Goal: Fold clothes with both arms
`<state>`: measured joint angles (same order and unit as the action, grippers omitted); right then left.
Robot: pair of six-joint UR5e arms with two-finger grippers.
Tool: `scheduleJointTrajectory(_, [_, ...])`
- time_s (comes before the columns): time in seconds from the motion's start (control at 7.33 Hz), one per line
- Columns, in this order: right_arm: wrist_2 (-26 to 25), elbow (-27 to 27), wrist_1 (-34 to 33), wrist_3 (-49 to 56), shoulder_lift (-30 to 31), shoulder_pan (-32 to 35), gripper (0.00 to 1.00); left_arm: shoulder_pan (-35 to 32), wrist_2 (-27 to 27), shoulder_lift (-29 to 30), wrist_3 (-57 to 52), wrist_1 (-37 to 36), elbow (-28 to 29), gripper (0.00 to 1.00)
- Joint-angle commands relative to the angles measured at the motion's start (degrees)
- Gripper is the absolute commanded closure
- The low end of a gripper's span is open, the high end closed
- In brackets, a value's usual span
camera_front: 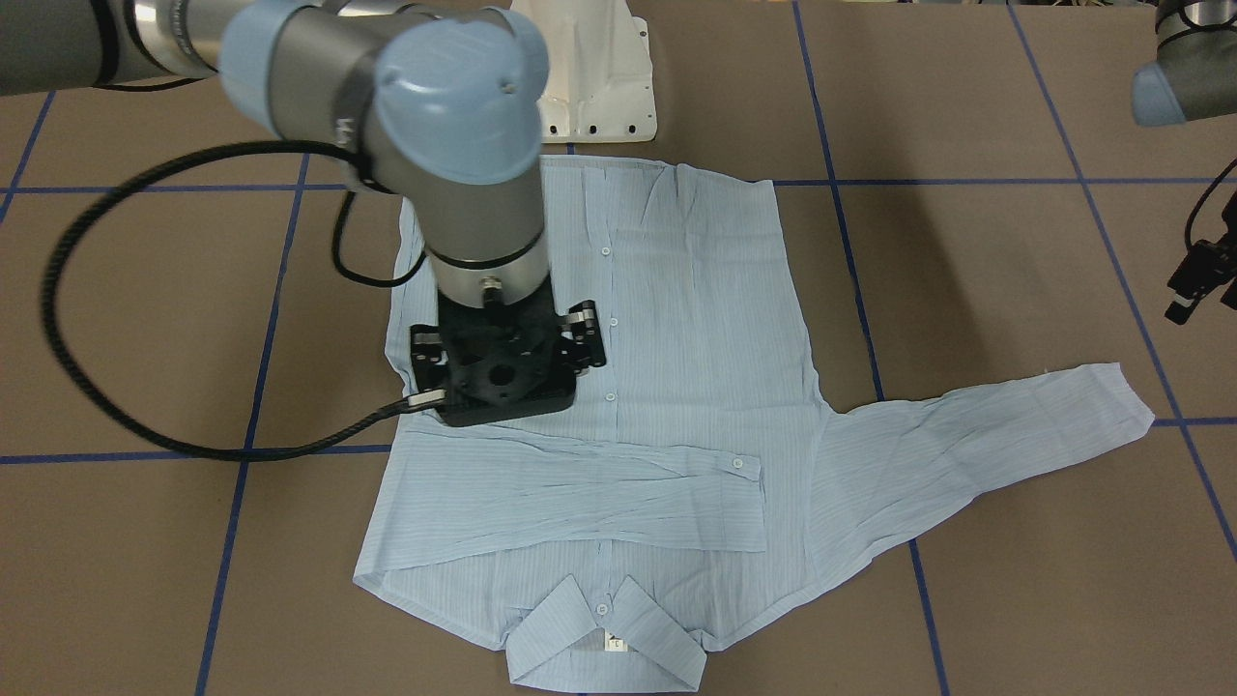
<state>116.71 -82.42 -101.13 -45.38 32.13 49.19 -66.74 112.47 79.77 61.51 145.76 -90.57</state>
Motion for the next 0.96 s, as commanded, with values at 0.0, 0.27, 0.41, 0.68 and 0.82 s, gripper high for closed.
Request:
scheduleJointTrajectory(0.0, [3.2, -4.9, -0.7, 5.5, 5.7, 3.4, 0.00, 9.1, -9.2, 0.4, 10.0, 3.6, 3.0, 0.05])
scheduleJointTrajectory(0.27, [2.6, -4.9, -0.5, 5.4, 6.0, 2.9, 0.00, 9.3, -10.4, 2.4, 9.1, 3.7, 7.6, 0.17])
scheduleJointTrajectory(0.41, [2.5, -4.7, -0.2, 5.0, 6.0, 2.5, 0.00, 9.3, -11.2, 3.5, 9.1, 3.7, 9.3, 0.21])
scheduleJointTrajectory(0.68, [2.3, -4.4, -0.2, 5.0, 6.1, 2.2, 0.00, 9.3, -11.4, 5.8, 9.1, 3.7, 12.1, 0.27])
scheduleJointTrajectory(0.82, [2.2, -4.4, -0.2, 5.0, 6.1, 2.1, 0.00, 9.3, -11.4, 6.5, 9.1, 3.7, 12.6, 0.29])
